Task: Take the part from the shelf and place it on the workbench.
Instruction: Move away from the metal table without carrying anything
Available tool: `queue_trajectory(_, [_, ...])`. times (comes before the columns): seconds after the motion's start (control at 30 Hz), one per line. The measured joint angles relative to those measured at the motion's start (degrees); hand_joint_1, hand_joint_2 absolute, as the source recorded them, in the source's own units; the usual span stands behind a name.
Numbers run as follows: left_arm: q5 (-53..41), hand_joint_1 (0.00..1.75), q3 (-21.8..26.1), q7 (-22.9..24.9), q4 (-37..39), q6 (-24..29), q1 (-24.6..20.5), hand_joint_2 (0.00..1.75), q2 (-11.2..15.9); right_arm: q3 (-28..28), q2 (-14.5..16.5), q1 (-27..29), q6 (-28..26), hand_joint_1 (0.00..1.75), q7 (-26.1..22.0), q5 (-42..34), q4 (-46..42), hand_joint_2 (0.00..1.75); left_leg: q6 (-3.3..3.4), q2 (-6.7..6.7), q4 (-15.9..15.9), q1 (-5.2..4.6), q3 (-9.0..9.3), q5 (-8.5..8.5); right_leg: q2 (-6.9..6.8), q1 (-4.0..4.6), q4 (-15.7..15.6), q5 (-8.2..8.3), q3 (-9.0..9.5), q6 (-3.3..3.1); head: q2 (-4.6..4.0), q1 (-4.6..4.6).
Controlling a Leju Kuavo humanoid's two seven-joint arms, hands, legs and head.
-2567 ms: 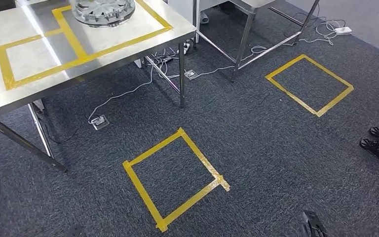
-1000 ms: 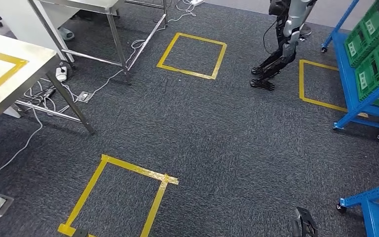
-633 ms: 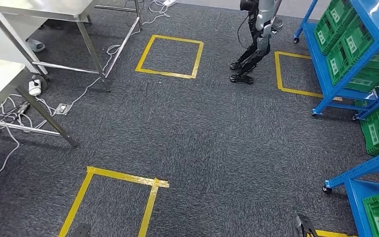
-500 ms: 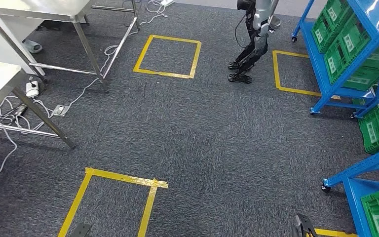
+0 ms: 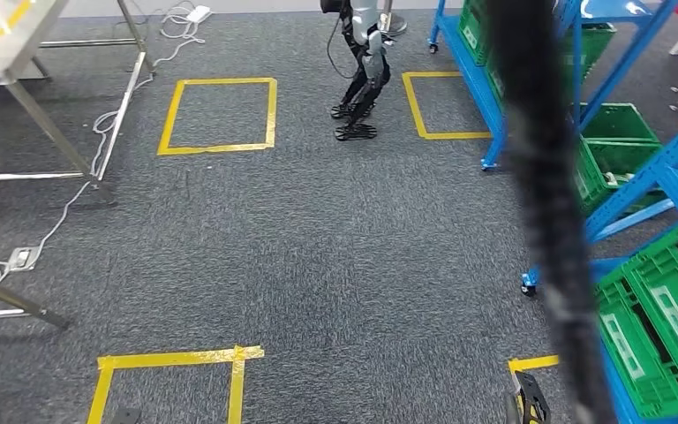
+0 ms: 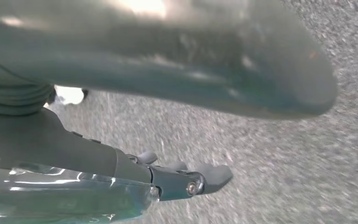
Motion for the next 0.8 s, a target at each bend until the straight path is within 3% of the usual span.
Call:
queue_trajectory(0.03, [0.56, 0.00, 0.16, -0.26, -0.09, -0.26, -0.17, 0.00, 0.13, 0.28, 0.07, 0.03, -0.05, 0.00, 0.05, -0.24, 0.08, 0.00, 0.19, 0.77, -0.45, -0.11, 0.33, -0.16, 0.83, -0.21, -0.08, 0.06, -0.20, 0.35, 0.01, 0.02])
queue_trajectory(0.07, [0.96, 0.00, 0.33, -0.40, -0.20, -0.60, -0.45, 0.00, 0.20, 0.54, 0.10, 0.12, -0.03, 0.00, 0.10, -0.60, 0.15, 0.00, 0.48, 1.58, -0.66, -0.16, 0.55, -0.11, 0.84, -0.31, -0.02, -0.02, -0.32, 0.67, 0.01, 0.07])
queue_trajectory(0.13, [1.20, 0.00, 0.59, -0.34, -0.44, -1.31, -1.04, 0.00, 0.32, 0.89, -0.21, 0.06, 0.69, 0.00, 0.18, -1.29, 0.30, 0.00, 1.11, 3.36, -1.31, -0.23, 1.19, -0.10, -1.82, -0.24, 2.25, -1.43, -1.41, 1.27, 0.01, 0.60])
queue_trajectory(0.2, [1.23, 0.00, 0.73, -0.09, -0.60, -1.78, -1.28, 0.00, 0.38, 1.22, -0.82, -0.26, 1.62, 0.00, 0.27, -1.85, 0.38, 0.00, 1.61, 5.39, -1.57, -0.45, 1.74, -0.44, -5.32, -0.34, 8.77, -4.55, -4.72, 1.90, 0.01, 1.30])
queue_trajectory(0.27, [1.24, 0.00, 0.77, 0.07, -0.66, -1.98, -1.44, 0.00, 0.37, 1.66, -1.03, -0.24, 1.45, 0.00, 0.34, -2.31, 0.43, 0.00, 1.77, 7.36, -1.57, -0.59, 2.16, -0.92, -6.32, -0.61, 14.96, -6.43, -8.13, 2.35, 0.01, 1.54])
queue_trajectory(0.3, [1.26, 0.00, 0.77, 0.09, -0.66, -2.03, -1.56, 0.00, 0.32, 1.84, -0.94, -0.07, 1.15, 0.00, 0.35, -2.49, 0.46, 0.00, 1.71, 8.18, -1.57, -0.60, 2.42, -1.17, -6.51, -0.71, 15.57, -5.86, -8.62, 2.45, 0.01, 1.65])
queue_trajectory(0.37, [1.33, 0.00, 0.78, 0.09, -0.67, -2.08, -1.85, 0.00, 0.15, 2.12, -0.76, 0.23, 0.71, 0.00, 0.36, -2.66, 0.56, 0.00, 1.46, 9.60, -1.57, -0.60, 3.12, -1.73, -7.30, -0.79, 10.48, -1.91, -6.42, 2.34, 0.01, 2.06])
queue_trajectory(0.43, [1.37, 0.00, 0.79, 0.08, -0.68, -2.08, -2.17, 0.00, 0.02, 2.33, -0.69, 0.18, 0.55, 0.00, 0.36, -2.72, 0.62, 0.00, 0.98, 10.90, -1.55, -0.74, 3.74, -2.35, -9.45, -0.29, 3.32, 1.03, -3.05, 1.80, 0.01, 2.43])
queue_trajectory(0.5, [1.39, 0.00, 0.79, 0.07, -0.69, -2.12, -2.41, 0.00, -0.10, 2.43, -0.69, 0.03, 0.44, 0.00, 0.36, -2.72, 0.66, 0.00, 0.44, 12.06, -1.62, -0.91, 4.04, -2.78, -10.63, 0.36, 0.47, 1.18, -1.78, 1.05, 0.01, 2.51])
queue_trajectory(0.57, [1.40, 0.00, 0.79, 0.03, -0.69, -2.34, -2.60, 0.00, -0.27, 2.55, -0.77, 0.12, 0.32, 0.00, 0.36, -2.78, 0.75, 0.00, -0.07, 13.13, -1.87, -0.88, 4.47, -3.05, -9.73, 0.60, 0.12, 1.09, -1.78, 0.39, 0.01, 2.35])
queue_trajectory(0.6, [1.40, 0.00, 0.81, -0.05, -0.69, -2.53, -2.74, 0.00, -0.34, 2.60, -0.81, 0.23, 0.25, 0.00, 0.37, -2.85, 0.80, 0.00, -0.36, 12.66, -1.93, -0.73, 4.77, -3.37, -9.18, 0.52, -0.22, 1.14, -1.51, 0.07, 0.01, 2.29])
queue_trajectory(0.67, [1.36, 0.00, 0.83, -0.39, -0.69, -3.05, -3.02, 0.00, -0.47, 2.66, -0.86, 0.18, 0.12, 0.00, 0.42, -3.15, 0.87, 0.00, -0.73, 8.94, 0.10, -0.46, 4.20, -4.93, -8.22, 0.19, -1.01, 1.31, -0.73, -0.50, 0.01, 2.11])
queue_trajectory(0.7, [1.28, 0.00, 0.84, -0.59, -0.68, -3.28, -3.10, 0.00, -0.53, 2.67, -0.87, 0.07, 0.07, 0.00, 0.50, -3.35, 0.90, 0.00, -0.81, 6.55, 2.95, -0.37, 2.76, -6.38, -7.64, 0.03, -1.29, 1.33, -0.37, -0.74, 0.01, 1.80])
queue_trajectory(0.73, [1.13, 0.00, 0.82, -0.78, -0.64, -3.51, -3.13, 0.00, -0.59, 2.71, -0.81, -0.06, 0.04, 0.00, 0.65, -3.65, 0.91, 0.00, -0.81, 5.07, 6.76, -0.39, 0.59, -7.85, -7.02, 0.00, -1.34, 1.27, -0.21, -0.92, 0.01, 1.36])
queue_trajectory(0.8, [0.49, 0.00, 0.77, -1.18, -0.43, -3.80, -3.16, 0.00, -0.80, 3.09, -0.59, -0.13, -0.06, 0.00, 1.10, -4.39, 0.93, 0.00, -0.86, 4.80, 13.26, -0.47, -3.92, -9.38, -5.56, 0.10, -1.25, 1.06, -0.02, -1.19, 0.01, 0.55])
